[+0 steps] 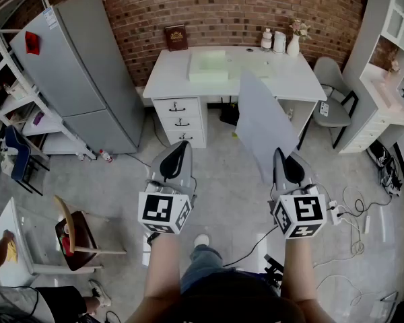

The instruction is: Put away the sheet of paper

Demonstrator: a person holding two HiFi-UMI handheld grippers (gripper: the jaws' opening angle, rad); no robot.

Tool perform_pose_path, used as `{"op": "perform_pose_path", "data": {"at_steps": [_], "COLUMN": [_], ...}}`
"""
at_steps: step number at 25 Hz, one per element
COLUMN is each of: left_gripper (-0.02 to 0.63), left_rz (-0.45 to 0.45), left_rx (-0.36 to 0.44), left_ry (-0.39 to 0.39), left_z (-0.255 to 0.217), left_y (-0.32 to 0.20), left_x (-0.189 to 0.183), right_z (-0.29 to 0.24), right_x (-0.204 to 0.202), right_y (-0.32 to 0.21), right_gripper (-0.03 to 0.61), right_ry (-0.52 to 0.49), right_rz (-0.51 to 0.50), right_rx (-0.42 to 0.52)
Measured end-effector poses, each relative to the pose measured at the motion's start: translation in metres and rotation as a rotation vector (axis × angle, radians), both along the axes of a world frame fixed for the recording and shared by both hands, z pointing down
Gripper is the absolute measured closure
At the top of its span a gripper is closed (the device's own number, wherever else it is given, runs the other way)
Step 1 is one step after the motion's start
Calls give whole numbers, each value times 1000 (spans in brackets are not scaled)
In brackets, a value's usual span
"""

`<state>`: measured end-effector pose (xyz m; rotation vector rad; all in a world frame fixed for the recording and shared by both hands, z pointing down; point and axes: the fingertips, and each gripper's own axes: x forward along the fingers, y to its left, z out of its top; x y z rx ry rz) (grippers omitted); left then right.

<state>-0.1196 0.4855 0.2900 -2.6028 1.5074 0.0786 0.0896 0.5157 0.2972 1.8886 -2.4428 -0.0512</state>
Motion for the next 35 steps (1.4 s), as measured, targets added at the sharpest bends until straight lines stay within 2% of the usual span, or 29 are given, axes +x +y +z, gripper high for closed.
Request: {"op": "perform_pose_path", "data": {"at_steps": [5,14,21,27,35], "left_gripper": [617,617,617,617,617], "left_rz": [18,113,156,140,76], "left_rx": [2,-6,-27,-49,-52], "left_ry": [-1,-15,-19,-19,-10], "left_z": [-1,3,17,26,25], "left_y": [-46,-139,-184,-219,-293], "left_x": [-18,-46,-54,-47,-25], "right_z": [0,-2,8,15,9], "right_x": [-18,-47,-57,-44,-16], "right_y": [-41,-120,-162,-200,-284], "right_gripper": [577,577,577,577,577], "right_ry": [0,-16,-9,-6,-7], "right_rz": [25,122,143,136,77], "right_rx": [2,16,9,-3,8]}}
